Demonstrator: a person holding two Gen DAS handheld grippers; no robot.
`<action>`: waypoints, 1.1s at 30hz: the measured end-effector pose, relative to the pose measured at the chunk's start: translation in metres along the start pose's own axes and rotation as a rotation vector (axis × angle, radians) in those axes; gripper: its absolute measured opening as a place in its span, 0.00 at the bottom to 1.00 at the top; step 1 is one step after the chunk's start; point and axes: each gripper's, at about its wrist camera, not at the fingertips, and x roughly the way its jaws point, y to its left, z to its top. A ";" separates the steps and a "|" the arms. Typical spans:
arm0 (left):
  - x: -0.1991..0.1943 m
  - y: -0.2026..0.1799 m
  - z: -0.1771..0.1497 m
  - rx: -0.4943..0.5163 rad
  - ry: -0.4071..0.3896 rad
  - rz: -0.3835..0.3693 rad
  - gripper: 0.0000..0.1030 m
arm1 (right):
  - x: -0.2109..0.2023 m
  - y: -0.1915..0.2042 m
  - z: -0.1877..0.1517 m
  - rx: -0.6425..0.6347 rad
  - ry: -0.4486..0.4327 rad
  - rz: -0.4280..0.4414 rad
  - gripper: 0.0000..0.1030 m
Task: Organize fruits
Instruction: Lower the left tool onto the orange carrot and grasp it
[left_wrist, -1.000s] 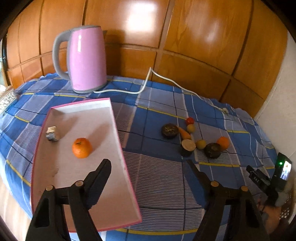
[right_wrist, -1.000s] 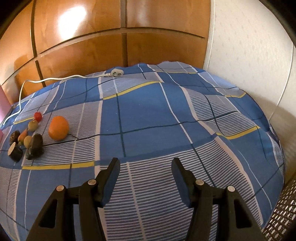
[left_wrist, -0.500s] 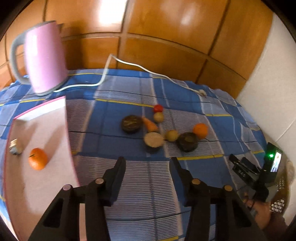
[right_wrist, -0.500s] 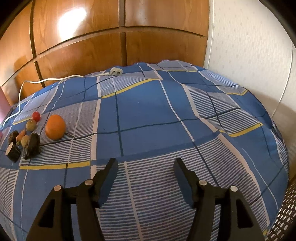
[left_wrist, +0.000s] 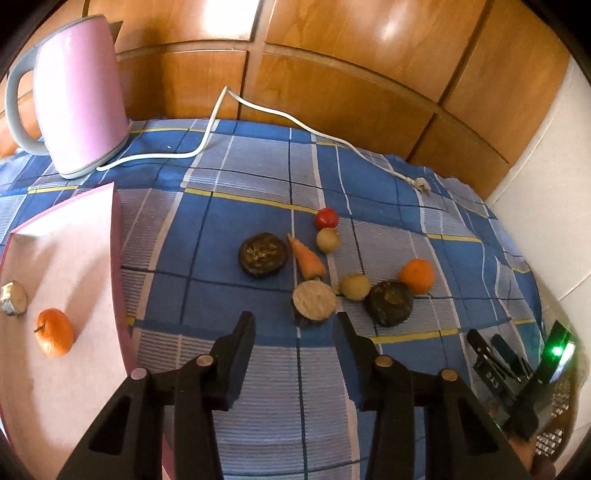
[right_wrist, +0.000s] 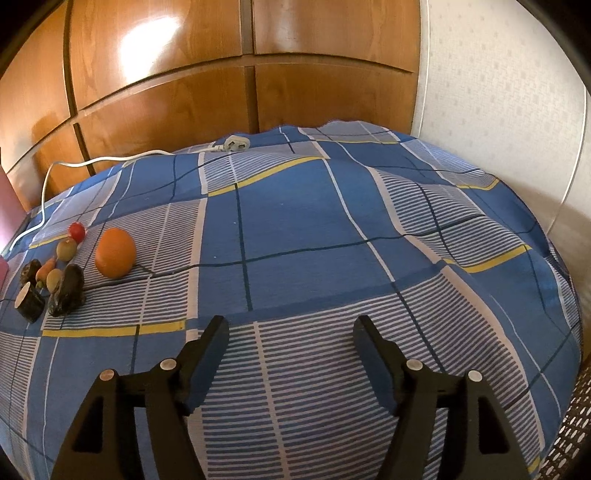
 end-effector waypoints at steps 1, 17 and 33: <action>0.002 0.002 0.004 -0.008 0.000 0.005 0.44 | 0.000 0.000 0.000 0.001 0.000 0.001 0.69; 0.039 -0.026 0.065 0.207 0.050 -0.008 0.36 | 0.000 0.001 -0.001 -0.001 -0.001 -0.001 0.71; 0.115 -0.044 0.089 0.406 0.394 -0.010 0.32 | 0.001 0.002 0.000 -0.006 -0.005 0.000 0.73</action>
